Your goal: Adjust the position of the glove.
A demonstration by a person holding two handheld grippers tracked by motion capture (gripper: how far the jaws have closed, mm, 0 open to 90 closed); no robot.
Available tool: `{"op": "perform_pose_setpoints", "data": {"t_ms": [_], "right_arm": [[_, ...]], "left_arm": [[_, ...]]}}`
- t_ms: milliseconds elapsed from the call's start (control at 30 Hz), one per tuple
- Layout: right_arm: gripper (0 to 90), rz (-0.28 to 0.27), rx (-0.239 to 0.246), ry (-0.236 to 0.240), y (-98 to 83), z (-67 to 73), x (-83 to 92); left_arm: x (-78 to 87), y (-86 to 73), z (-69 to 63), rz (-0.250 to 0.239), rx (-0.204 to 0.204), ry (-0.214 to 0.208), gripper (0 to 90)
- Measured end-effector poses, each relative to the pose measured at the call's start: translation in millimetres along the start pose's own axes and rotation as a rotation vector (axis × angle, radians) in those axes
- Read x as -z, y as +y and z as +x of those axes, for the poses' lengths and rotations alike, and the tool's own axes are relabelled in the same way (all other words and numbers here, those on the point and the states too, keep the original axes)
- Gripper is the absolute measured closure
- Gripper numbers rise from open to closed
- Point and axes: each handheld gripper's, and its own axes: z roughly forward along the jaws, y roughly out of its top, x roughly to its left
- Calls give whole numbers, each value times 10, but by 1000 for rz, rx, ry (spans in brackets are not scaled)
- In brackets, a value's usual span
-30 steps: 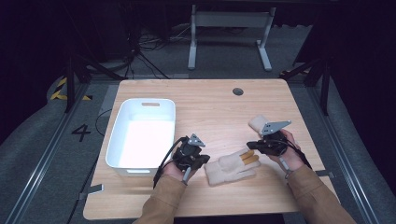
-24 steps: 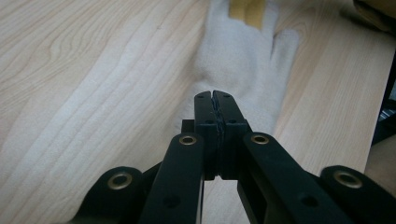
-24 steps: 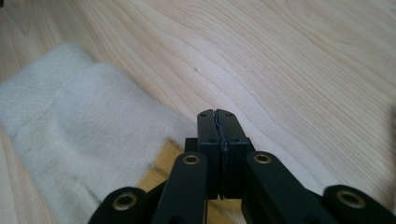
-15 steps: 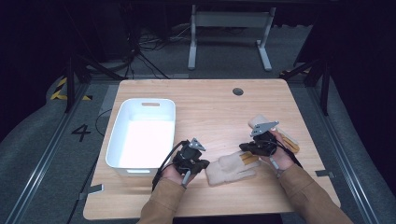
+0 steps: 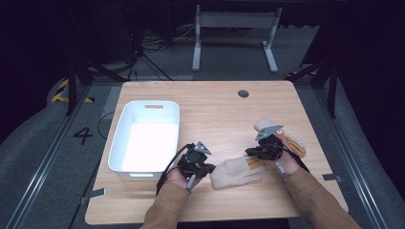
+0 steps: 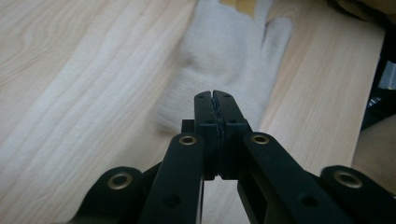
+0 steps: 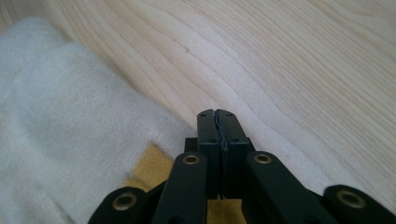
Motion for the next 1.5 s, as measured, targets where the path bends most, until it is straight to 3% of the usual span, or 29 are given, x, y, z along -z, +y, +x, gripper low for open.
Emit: {"op": "perform_pose_setpoints", "data": {"t_ms": [133,367,833,1067,1200,1367,1500], "right_arm": [[891,6,-12,-4,-59,4,50],[891,23,-17,-12,-144,32,122],[890,48,-8,-12,-225,77,176],[853,26,0,-30,-226,81,230],[788,-45,-22,-49,-210,57,312],[604,-170,-38,-100,-208,20,434],[499,-236,-65,-103,-225,-22,489]], "left_arm": [[-116,68,-59,47,-32,-44,897],[-201,134,-73,73,-43,-68,897],[-150,175,23,26,-11,-39,895],[-136,184,38,9,-6,-28,872],[-90,179,58,-23,8,-8,836],[-33,170,89,-56,24,1,821],[-27,165,85,-60,26,2,820]]}}
